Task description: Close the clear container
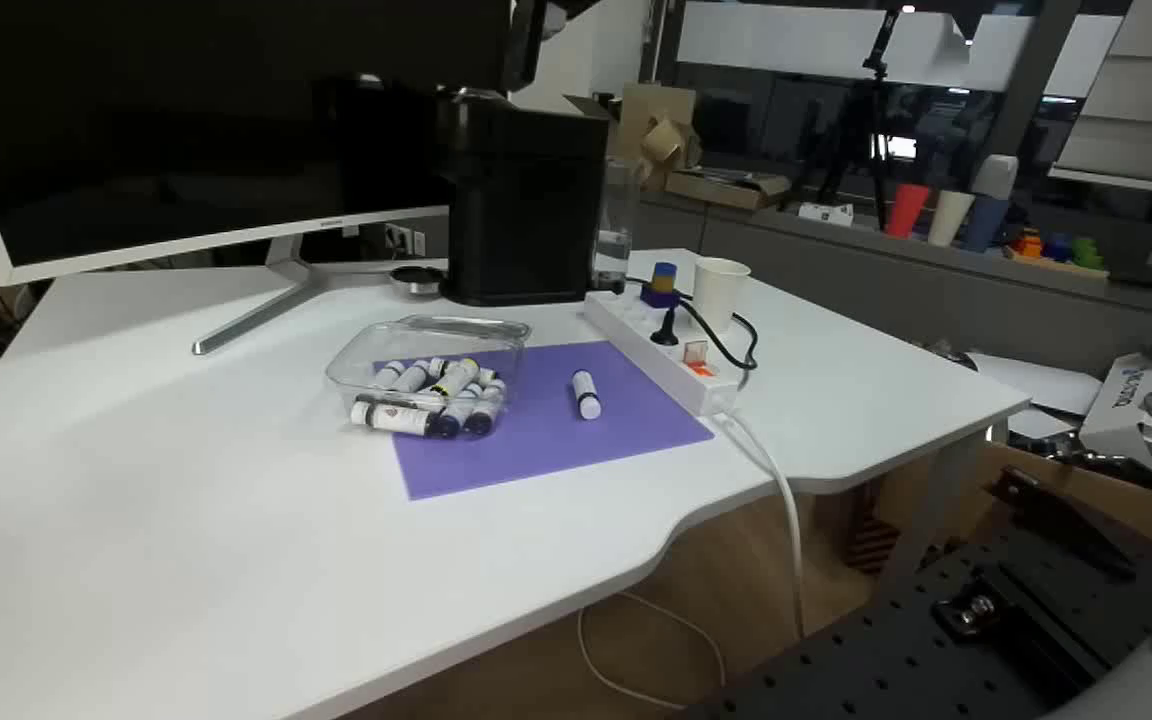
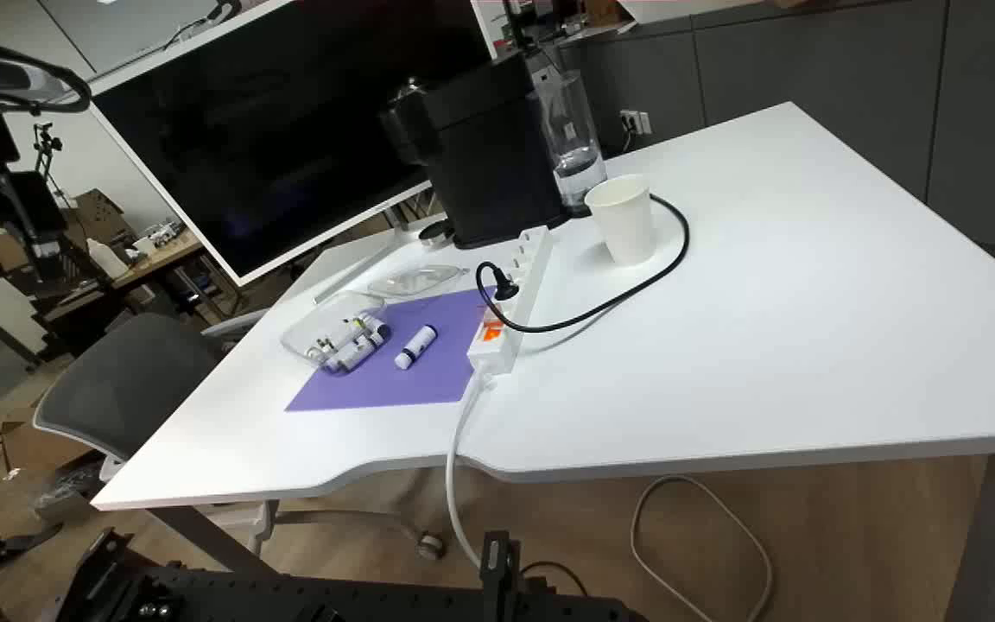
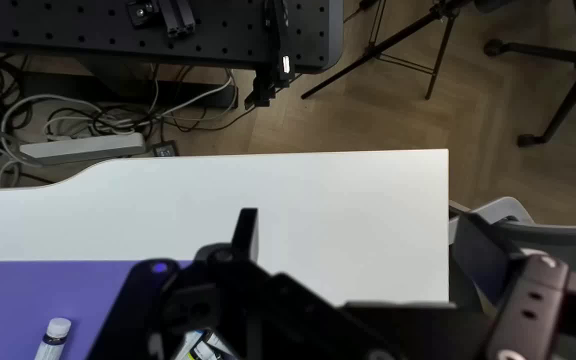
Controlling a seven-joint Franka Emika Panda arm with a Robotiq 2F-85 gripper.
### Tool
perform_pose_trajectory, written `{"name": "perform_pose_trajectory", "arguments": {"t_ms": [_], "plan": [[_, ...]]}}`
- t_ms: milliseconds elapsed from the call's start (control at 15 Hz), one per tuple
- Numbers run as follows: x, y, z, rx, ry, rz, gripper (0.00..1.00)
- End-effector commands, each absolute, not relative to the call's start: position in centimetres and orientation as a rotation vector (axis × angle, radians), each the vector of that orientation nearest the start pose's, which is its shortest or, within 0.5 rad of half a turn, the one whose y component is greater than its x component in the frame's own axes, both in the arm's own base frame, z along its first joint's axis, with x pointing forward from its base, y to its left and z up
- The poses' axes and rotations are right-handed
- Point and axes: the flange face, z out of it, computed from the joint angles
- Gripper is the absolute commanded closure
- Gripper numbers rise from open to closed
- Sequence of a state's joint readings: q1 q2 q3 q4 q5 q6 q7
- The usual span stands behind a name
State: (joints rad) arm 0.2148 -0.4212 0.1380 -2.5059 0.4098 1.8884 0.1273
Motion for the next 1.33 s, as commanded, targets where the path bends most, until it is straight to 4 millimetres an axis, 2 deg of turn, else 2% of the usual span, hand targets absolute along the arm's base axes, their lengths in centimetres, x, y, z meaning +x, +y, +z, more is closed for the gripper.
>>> {"name": "perform_pose_trajectory", "arguments": {"t_ms": [0,667,800,933,1267], "plan": [[35.6,16.3,41.9,-2.852,-0.057,0.375,0.00],[35.6,16.3,41.9,-2.852,-0.057,0.374,0.00],[36.1,15.5,42.1,-2.873,-0.005,0.291,0.00],[37.3,13.3,42.4,-2.869,0.124,0.157,0.00],[40.9,4.8,41.5,-2.776,0.440,-0.049,0.00]]}}
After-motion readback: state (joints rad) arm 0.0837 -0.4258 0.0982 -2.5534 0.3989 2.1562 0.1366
